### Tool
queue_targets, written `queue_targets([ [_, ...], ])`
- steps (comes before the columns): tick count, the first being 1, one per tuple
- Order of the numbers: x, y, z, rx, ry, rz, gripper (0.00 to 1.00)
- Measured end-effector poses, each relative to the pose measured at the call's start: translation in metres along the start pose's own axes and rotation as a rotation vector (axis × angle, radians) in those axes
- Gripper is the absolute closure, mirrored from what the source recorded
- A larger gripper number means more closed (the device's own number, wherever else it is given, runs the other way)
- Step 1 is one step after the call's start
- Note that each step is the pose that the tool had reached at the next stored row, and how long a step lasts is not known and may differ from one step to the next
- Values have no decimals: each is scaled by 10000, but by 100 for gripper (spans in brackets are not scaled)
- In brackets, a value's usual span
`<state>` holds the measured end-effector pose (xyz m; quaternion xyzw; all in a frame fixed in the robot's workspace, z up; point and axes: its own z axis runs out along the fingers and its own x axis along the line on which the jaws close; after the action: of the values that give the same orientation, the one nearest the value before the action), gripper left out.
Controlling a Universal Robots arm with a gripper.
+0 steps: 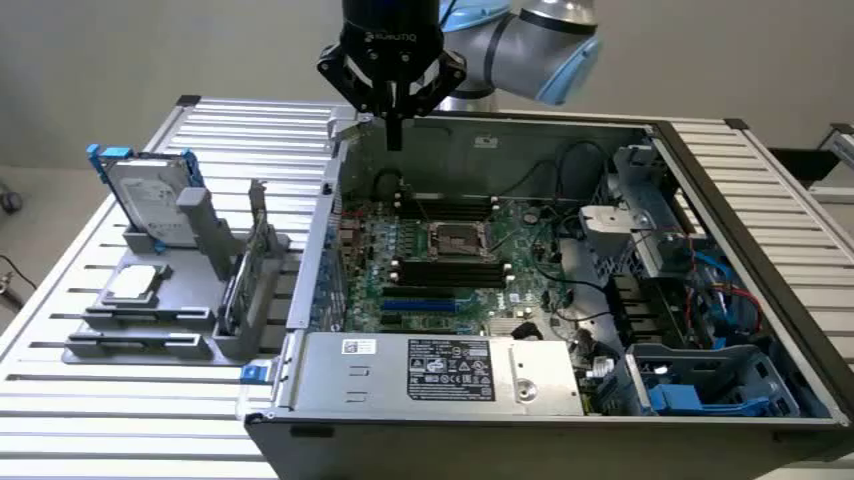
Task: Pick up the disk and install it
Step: 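Reach for the disk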
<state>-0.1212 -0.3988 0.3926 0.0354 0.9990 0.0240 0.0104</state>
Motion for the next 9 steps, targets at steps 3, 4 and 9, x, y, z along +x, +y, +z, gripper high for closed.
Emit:
queue_targets([
  [3, 0, 0, 0, 0, 0, 0, 89],
  [4, 0, 0, 0, 0, 0, 0, 89],
  [9, 0, 0, 0, 0, 0, 0, 89],
])
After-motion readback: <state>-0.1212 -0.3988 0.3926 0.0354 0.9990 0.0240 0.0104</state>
